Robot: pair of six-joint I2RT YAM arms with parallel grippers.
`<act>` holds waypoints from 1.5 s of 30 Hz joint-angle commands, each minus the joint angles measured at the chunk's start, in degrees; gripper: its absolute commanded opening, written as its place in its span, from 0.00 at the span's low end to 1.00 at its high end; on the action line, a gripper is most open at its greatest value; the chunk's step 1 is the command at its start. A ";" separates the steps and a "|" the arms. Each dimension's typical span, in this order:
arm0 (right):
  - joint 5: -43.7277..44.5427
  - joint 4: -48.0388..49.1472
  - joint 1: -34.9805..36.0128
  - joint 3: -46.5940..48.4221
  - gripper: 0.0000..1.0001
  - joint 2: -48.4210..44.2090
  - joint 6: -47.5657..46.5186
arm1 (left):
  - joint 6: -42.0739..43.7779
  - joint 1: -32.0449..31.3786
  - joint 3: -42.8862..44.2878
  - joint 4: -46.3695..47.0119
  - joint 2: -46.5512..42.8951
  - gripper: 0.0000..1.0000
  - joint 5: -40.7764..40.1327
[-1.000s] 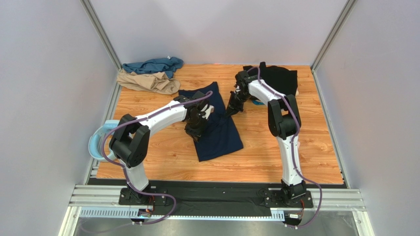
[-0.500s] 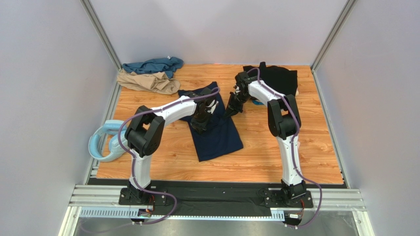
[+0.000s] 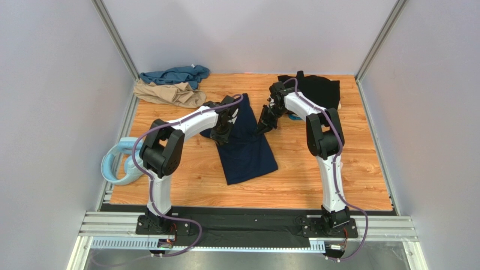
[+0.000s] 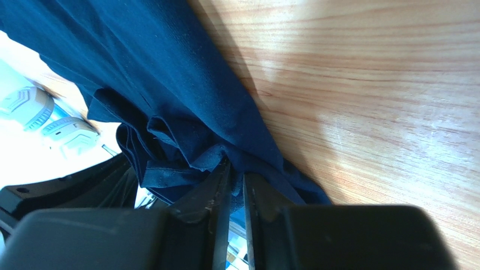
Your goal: Fold and stack the t-shirts
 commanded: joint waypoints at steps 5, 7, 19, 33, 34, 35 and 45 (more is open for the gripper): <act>1.19 2.78 -0.74 -0.32 0.22 -3.09 4.82 | -0.59 0.93 1.23 -0.04 1.09 0.19 -0.50; 1.82 4.80 -1.18 -1.11 0.23 -5.03 6.04 | -0.41 1.02 1.84 -0.83 1.54 0.19 -0.76; -0.37 9.30 -2.94 -14.73 0.25 -23.58 0.00 | 0.12 1.29 -4.66 1.01 -11.81 0.19 3.62; -3.01 4.10 0.31 -17.99 0.24 -19.64 -6.60 | -1.11 -3.28 2.45 3.30 -3.92 0.15 12.41; -3.10 4.02 0.75 -17.82 0.24 -19.02 -7.22 | -1.29 -3.37 3.07 3.47 -2.69 0.16 13.11; -2.93 3.67 1.01 -17.38 0.24 -18.23 -7.57 | -1.38 -3.29 3.77 3.48 -1.99 0.16 13.38; -0.47 1.12 4.35 -9.91 0.24 -5.49 -11.09 | -2.87 -3.81 6.77 6.55 6.28 0.17 8.82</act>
